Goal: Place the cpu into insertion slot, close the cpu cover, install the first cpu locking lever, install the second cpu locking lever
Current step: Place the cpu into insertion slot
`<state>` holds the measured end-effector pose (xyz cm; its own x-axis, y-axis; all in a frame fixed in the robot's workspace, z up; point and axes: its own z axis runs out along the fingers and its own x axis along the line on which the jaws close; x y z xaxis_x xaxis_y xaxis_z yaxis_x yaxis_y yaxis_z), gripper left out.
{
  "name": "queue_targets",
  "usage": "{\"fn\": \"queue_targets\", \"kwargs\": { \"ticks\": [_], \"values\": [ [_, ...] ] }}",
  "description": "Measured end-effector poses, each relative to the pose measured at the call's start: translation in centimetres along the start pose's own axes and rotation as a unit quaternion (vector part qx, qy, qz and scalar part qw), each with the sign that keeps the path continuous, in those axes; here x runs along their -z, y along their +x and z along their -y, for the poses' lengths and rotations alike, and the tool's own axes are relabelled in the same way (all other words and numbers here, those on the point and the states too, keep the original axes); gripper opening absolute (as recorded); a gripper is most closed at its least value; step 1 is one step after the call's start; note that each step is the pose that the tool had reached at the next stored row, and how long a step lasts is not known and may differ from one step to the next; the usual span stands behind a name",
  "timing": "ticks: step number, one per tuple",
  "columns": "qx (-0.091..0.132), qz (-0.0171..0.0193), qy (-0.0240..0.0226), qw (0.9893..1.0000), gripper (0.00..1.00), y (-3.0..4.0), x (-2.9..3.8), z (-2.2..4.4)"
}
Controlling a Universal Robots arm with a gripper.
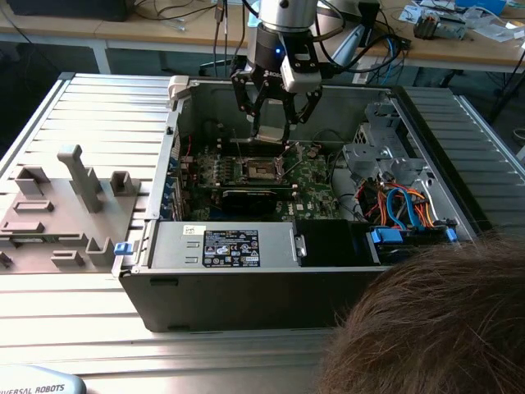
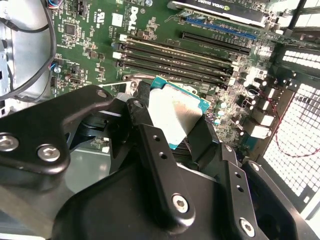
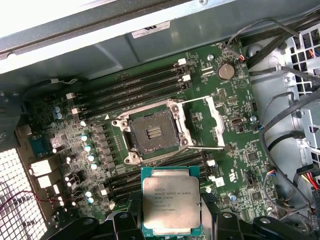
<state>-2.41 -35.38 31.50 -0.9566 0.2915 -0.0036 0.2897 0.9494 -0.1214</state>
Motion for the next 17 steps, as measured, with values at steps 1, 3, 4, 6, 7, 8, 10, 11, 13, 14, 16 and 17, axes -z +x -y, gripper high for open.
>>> {"fn": "queue_targets", "kwargs": {
  "ticks": [1, 3, 4, 6, 7, 8, 10, 11, 13, 14, 16, 17],
  "values": [
    [0.0, 0.0, 0.0002, 1.0, 0.55, 0.0, 0.0, 0.0],
    [-0.002, 0.0, 0.0006, 1.0, 0.55, 0.0, 0.0, 0.0],
    [-0.002, -0.0001, 0.0007, 1.0, 0.55, 0.0, -0.01, 0.0],
    [-0.003, -0.0001, 0.0011, 1.0, 0.55, 0.0, -0.01, 0.0],
    [-0.004, -0.0001, 0.0013, 1.0, 0.55, 0.0, -0.01, 0.0],
    [-0.005, -0.0001, 0.0016, 1.0, 0.55, 0.0, -0.01, 0.0],
    [-0.006, -0.0001, 0.002, 1.0, 0.55, 0.0, -0.01, 0.0],
    [-0.006, -0.0001, 0.0021, 1.0, 0.55, 0.0, -0.01, 0.0],
    [-0.007, -0.0001, 0.0025, 1.0, 0.55, 0.0, -0.01, 0.0],
    [-0.007, -0.0001, 0.0027, 1.0, 0.55, 0.0, -0.01, 0.0],
    [-0.008, -0.0001, 0.0031, 1.0, 0.55, 0.0, -0.02, 0.0],
    [-0.009, -0.0001, 0.0033, 1.0, 0.55, 0.0, -0.02, -0.01]
  ]
}}
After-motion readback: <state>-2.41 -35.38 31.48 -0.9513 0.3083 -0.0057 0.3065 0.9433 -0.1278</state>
